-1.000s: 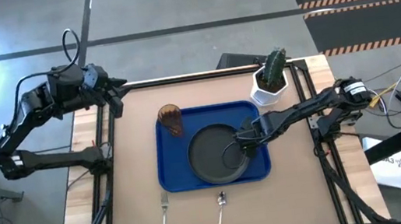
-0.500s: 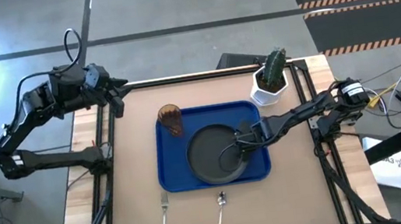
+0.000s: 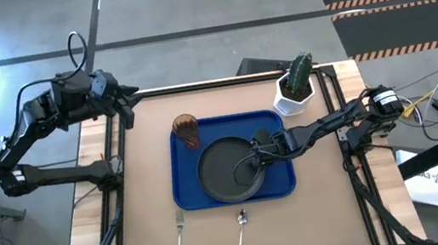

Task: Pick and place plate/cup/fork/spoon on tray
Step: Adjust the black plate on the blue tray, then put the orange spoon on the blue tray to the right of the black plate

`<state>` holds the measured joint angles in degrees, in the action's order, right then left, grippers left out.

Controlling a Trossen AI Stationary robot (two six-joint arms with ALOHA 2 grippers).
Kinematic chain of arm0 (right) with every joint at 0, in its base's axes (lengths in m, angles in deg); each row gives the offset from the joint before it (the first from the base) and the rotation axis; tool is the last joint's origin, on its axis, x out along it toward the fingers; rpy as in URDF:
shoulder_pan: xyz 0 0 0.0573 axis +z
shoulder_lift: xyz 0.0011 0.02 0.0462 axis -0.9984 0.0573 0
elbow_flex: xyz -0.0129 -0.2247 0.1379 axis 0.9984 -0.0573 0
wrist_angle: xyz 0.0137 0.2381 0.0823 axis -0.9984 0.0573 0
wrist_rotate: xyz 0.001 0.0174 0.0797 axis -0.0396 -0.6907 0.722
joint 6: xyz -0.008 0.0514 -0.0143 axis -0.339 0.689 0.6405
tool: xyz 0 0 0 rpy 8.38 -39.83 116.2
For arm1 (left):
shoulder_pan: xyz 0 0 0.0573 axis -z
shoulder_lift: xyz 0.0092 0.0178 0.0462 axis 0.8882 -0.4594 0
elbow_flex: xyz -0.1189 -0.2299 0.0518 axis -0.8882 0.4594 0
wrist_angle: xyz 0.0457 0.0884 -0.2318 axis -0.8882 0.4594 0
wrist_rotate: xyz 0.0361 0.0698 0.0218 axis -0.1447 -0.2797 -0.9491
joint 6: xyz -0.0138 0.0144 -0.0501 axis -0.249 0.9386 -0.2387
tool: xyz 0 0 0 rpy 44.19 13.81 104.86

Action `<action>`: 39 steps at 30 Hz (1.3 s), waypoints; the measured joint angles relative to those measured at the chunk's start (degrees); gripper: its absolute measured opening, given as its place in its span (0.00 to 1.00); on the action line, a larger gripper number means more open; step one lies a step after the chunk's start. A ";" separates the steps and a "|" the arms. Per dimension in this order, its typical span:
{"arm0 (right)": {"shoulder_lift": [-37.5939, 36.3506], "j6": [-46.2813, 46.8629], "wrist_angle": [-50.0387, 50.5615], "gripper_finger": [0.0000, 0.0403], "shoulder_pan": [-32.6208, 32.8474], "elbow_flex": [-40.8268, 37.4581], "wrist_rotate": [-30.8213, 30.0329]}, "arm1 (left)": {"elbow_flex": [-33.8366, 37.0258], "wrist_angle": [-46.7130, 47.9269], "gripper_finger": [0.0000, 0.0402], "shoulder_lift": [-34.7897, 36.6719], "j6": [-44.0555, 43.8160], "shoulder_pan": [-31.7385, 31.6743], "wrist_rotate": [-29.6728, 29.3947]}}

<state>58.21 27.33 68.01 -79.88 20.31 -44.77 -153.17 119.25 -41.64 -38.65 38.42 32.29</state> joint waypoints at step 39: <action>16.66 23.45 4.49 0.31 19.75 44.50 20.58 | 0.04 7.28 0.29 3.79 6.16 -0.02 0.02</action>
<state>74.87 50.79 72.50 -60.13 64.80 -24.19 -153.13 126.54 -37.85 -32.48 38.40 32.32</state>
